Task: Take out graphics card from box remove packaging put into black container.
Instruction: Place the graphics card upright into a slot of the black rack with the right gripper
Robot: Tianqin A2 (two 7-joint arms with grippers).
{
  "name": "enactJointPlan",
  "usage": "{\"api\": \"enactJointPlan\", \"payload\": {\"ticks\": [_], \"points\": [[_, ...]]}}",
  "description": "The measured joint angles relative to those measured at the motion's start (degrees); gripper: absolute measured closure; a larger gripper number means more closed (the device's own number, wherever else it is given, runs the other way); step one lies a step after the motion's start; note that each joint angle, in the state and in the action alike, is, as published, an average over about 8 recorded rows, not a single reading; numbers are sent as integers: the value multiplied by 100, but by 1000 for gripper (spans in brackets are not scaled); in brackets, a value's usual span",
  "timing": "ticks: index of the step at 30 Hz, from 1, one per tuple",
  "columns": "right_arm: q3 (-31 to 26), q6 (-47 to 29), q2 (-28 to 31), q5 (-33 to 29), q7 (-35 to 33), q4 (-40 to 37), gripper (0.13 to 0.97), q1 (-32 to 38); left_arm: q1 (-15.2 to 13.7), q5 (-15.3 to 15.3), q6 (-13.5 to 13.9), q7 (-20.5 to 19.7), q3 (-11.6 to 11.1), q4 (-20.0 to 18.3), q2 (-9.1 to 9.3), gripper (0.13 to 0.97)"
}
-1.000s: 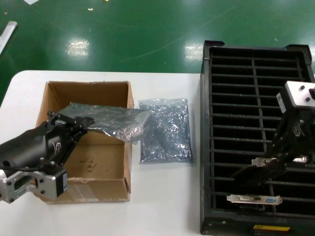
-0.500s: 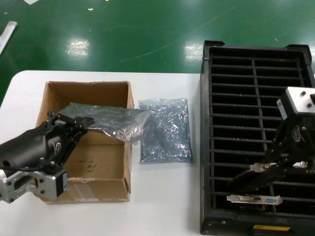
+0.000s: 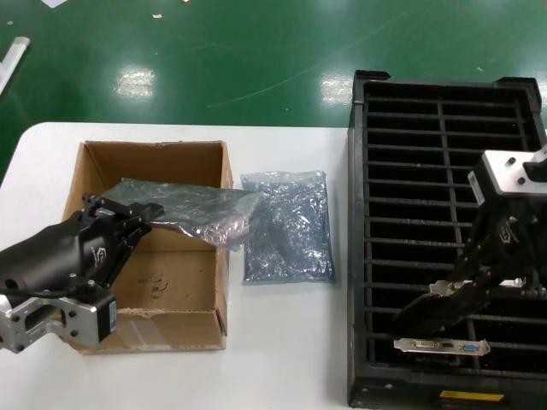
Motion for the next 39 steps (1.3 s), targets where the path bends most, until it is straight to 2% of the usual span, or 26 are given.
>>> {"api": "enactJointPlan", "payload": {"ticks": [20, 39], "points": [[61, 7, -214, -271, -58, -124, 911, -189, 0, 0, 0, 0, 0, 0, 0, 959], [252, 3, -676, -674, -227, -412, 911, -521, 0, 0, 0, 0, 0, 0, 0, 959]]}}
